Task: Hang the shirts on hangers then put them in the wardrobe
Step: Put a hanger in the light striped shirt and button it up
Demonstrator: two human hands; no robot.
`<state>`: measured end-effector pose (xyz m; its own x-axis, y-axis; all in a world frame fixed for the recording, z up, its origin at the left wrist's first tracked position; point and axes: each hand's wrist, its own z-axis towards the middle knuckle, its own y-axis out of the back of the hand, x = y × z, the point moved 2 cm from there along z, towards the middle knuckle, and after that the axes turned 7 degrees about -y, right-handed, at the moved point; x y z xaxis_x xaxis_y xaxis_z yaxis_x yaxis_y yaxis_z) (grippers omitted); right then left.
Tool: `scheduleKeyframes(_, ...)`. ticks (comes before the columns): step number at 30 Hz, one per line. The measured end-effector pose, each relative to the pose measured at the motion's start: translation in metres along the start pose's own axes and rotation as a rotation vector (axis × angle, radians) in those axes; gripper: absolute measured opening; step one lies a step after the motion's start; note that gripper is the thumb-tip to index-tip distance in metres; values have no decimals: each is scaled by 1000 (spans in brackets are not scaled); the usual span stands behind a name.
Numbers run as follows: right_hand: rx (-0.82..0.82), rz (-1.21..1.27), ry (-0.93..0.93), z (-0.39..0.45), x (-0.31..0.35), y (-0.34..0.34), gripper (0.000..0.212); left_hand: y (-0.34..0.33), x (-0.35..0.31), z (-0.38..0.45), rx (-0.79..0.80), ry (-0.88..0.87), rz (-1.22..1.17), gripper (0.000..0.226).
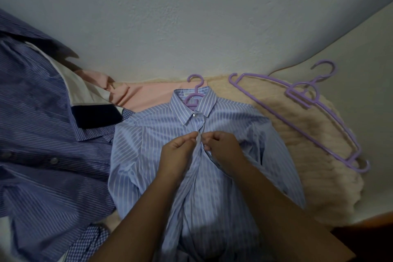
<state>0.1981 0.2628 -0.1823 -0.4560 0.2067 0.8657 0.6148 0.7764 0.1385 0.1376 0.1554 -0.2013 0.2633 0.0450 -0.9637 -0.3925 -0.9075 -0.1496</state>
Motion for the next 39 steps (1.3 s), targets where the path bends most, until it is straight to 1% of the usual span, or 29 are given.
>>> scheduleKeyframes(2,-18,-22,7,-2,-1,1,36,-1,2,1,10,1,-5,16)
scheduleKeyframes(5,-44,-23,41,-3,-3,2,24,-3,4,3,21,-4,-14,24)
scheduleKeyframes(10,-68,-41,133,-2,0,2,19,-3,5,6,26,-5,-82,35)
scheduleKeyframes(12,-52,-39,134,-1,0,1,18,-2,5,7,26,-32,-72,42)
scheduleKeyframes(14,-33,-52,121,1,-2,0,15,-3,5,6,35,-55,-68,44)
scheduleKeyframes(16,-48,-94,126,4,-3,-2,9,-5,5,5,42,-64,-58,43)
scheduleKeyframes(20,-145,-186,167,11,-6,-5,13,-4,8,6,53,-42,-77,36)
scheduleKeyframes(22,-141,-195,160,12,-7,-5,14,-2,8,7,45,-30,-71,29)
scheduleKeyframes(25,-115,-133,168,12,-9,-5,7,0,7,8,54,-41,-40,24)
scheduleKeyframes(27,-102,-99,182,11,-8,-4,12,-1,7,9,74,-39,-34,25)
scheduleKeyframes(32,-27,-160,241,7,-3,-2,29,2,6,12,89,-17,30,21)
scheduleKeyframes(37,22,-231,354,2,0,0,40,4,0,14,74,58,-82,19)
scheduleKeyframes(39,68,-182,332,3,1,-1,40,3,-2,17,71,101,-139,19)
